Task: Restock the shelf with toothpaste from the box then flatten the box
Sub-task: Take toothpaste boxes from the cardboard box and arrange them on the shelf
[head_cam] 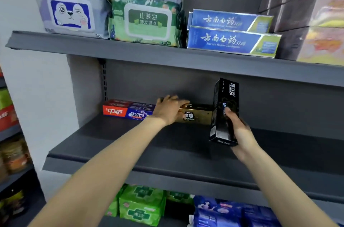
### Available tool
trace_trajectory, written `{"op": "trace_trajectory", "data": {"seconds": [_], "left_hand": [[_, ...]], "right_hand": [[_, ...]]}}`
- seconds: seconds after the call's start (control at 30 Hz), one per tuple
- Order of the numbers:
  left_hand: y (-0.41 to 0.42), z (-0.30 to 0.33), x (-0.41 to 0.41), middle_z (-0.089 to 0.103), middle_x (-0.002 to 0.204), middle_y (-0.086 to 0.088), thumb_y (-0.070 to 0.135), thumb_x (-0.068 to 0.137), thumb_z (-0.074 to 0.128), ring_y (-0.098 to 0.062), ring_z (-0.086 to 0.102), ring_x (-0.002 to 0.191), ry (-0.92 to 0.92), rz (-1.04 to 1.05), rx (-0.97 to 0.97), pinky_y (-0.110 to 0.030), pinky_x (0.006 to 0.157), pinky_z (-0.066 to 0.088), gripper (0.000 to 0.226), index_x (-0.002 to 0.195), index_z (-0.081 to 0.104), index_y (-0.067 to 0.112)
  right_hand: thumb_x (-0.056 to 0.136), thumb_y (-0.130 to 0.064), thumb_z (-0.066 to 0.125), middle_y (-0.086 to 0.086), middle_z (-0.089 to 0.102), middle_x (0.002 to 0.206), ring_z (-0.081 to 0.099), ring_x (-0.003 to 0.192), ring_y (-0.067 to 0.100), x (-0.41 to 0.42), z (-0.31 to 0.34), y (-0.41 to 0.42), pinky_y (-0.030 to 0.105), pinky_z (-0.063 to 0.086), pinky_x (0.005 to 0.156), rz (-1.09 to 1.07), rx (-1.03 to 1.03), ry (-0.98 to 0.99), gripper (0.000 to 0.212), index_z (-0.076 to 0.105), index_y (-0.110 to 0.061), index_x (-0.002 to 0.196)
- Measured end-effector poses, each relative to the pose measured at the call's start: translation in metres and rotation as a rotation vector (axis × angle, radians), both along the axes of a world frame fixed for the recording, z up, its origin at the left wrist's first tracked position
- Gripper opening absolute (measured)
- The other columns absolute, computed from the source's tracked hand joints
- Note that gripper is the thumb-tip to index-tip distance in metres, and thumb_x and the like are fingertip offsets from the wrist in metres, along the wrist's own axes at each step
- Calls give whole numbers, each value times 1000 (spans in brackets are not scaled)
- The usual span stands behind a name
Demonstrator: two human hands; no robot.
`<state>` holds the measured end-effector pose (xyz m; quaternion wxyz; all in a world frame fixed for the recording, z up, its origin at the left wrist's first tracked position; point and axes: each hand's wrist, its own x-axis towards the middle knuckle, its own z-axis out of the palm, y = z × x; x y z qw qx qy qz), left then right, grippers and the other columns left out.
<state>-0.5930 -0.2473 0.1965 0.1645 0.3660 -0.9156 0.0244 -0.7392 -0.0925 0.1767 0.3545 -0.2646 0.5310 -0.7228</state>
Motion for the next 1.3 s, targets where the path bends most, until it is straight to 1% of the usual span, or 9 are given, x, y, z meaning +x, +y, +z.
{"op": "trace_trajectory", "data": {"seconds": [0.07, 0.17, 0.67, 0.73, 0.87, 1.0, 1.1, 1.17, 1.3], "left_hand": [[-14, -5, -9, 34, 144, -6, 39, 92, 54, -28, 29, 135, -7, -14, 10, -44, 110, 24, 56, 144, 33, 35], [-32, -11, -20, 31, 142, -4, 38, 91, 57, -26, 28, 131, -22, -23, 21, -44, 109, 25, 56, 143, 37, 34], [-77, -44, -56, 32, 139, -6, 33, 90, 57, -25, 28, 132, -65, -7, 11, -45, 109, 28, 54, 141, 40, 32], [-77, -50, -58, 33, 138, -6, 29, 89, 58, -27, 30, 131, -36, 29, -21, -47, 107, 31, 53, 138, 41, 28], [-80, -49, -56, 42, 134, -7, 26, 87, 61, -27, 39, 127, 83, 57, 72, -44, 102, 39, 46, 131, 46, 21], [-75, -37, -43, 56, 128, -6, 23, 93, 54, -24, 52, 119, 253, -2, 259, -36, 97, 45, 34, 127, 51, 19], [-75, -38, -27, 57, 130, -8, 20, 95, 50, -25, 52, 122, 367, -31, 329, -39, 102, 43, 35, 130, 50, 18], [-75, -38, -16, 56, 132, -10, 22, 99, 44, -26, 50, 124, 442, -19, 415, -32, 103, 40, 34, 131, 49, 14], [-68, -29, -9, 40, 148, -9, 47, 100, 25, -25, 36, 137, 699, 43, 728, -30, 109, 26, 57, 143, 39, 12]], "right_hand": [[81, -40, 67, 8, 70, 105, 68, 90, 24, -5, -1, -9, 35, 53, 70, 5, 15, -2, 48, 57, -16, 122], [81, -41, 67, 8, 70, 106, 68, 90, 24, -9, -2, -20, 32, 50, 64, 10, 67, -2, 50, 57, -15, 123], [81, -38, 65, 6, 71, 106, 68, 95, 21, -29, -7, -48, 34, 51, 78, 109, 50, 66, 35, 64, -18, 110], [81, -39, 64, 5, 71, 104, 68, 94, 21, -32, -7, -50, 33, 51, 76, 126, 49, 82, 32, 63, -21, 107], [78, -44, 67, 5, 71, 108, 68, 97, 22, -36, -12, -62, 36, 52, 81, 132, 103, 40, 50, 59, -19, 120], [93, -34, 46, 8, 68, 92, 64, 79, 21, -34, -10, -65, 32, 48, 69, 182, 169, 79, 29, 64, -14, 104], [93, -31, 52, 1, 66, 91, 62, 87, 19, -33, -7, -70, 33, 49, 77, 129, 256, 303, 19, 61, -19, 104], [90, -30, 58, -3, 64, 96, 61, 95, 16, -35, -5, -76, 30, 46, 85, 101, 292, 549, 17, 57, -21, 105], [86, -22, 66, 0, 63, 110, 59, 101, 15, -44, 4, -89, 26, 43, 82, 195, 313, 965, 27, 57, -17, 111]]}}
